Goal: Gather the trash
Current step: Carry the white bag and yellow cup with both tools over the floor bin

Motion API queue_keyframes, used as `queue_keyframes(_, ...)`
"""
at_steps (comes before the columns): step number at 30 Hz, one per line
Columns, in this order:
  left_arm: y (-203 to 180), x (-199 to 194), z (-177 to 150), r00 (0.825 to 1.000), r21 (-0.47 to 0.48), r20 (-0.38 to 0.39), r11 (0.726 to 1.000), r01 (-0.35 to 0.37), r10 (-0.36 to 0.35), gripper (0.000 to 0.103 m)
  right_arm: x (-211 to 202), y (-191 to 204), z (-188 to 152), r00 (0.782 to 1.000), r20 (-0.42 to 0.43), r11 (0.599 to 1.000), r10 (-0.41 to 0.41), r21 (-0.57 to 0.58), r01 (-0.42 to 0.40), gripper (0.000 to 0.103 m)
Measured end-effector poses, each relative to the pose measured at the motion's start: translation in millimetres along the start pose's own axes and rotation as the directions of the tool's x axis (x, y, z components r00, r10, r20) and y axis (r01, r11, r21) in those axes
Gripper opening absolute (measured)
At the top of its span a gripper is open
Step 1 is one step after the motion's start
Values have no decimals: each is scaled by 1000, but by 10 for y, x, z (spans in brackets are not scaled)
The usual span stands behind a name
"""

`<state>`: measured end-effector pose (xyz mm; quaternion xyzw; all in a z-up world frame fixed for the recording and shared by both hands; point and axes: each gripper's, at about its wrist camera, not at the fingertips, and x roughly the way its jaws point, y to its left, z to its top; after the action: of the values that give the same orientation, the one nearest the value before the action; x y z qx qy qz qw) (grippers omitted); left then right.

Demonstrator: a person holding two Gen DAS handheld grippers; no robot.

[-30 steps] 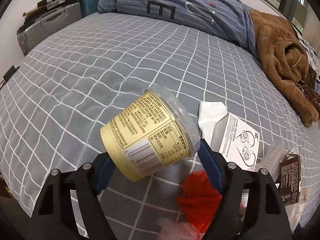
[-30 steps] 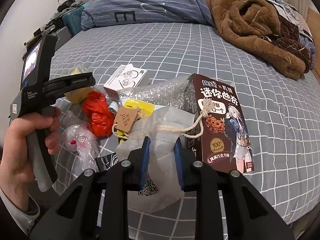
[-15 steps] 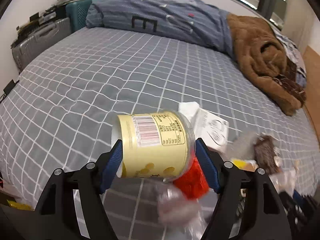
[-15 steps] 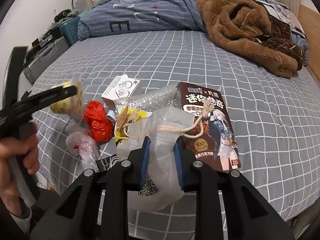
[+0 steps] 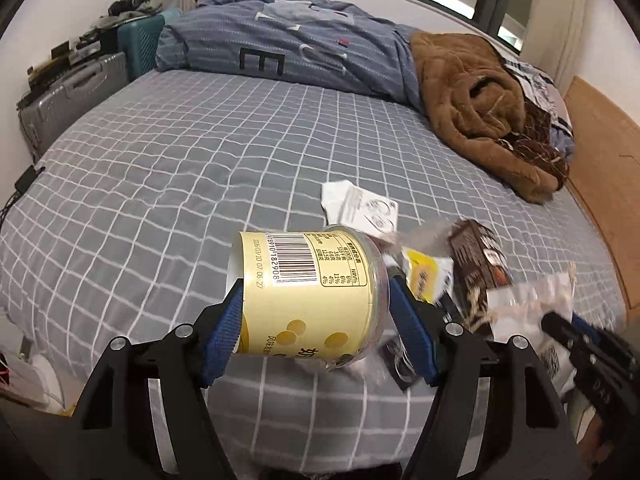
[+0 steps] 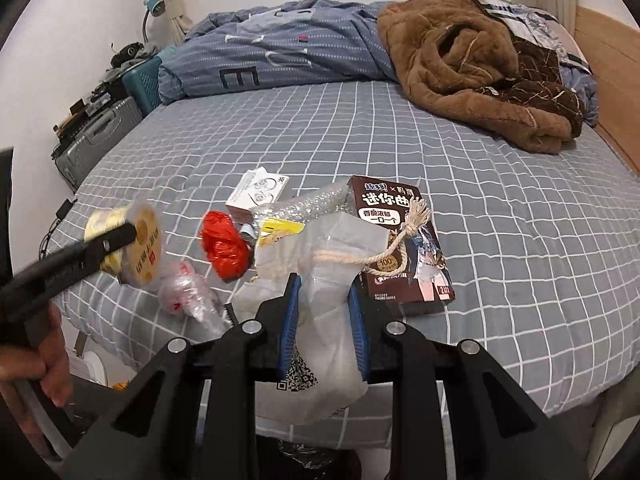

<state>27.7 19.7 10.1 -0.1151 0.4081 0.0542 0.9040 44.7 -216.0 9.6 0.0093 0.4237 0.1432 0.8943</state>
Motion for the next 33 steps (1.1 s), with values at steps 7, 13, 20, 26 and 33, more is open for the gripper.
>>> queue_keyframes(7, -39, -310, -277, 1000, 14, -13, 1000, 25, -25, 69, -320, 59, -115, 1000, 18, 1000, 0, 14, 0, 23)
queue_keyframes(13, -72, -628, -415, 999, 25, 0, 999, 35, -35, 69, -598, 121, -196, 999, 34, 1000, -4, 12, 3, 23)
queue_keyframes(20, -65, -901, -544, 999, 24, 6, 999, 46, -46, 68, -903, 162, -324, 999, 50, 1000, -8, 11, 7, 23)
queue_keyframes(26, -59, -1050, -697, 999, 33, 0, 998, 54, -54, 68, -1103, 199, -457, 999, 47, 1000, -9, 11, 9, 23)
queue_keyframes(33, -33, -1207, -842, 998, 32, -3, 997, 64, -64, 68, -1268, 283, -571, 998, 57, 1000, 0, 10, -1, 23)
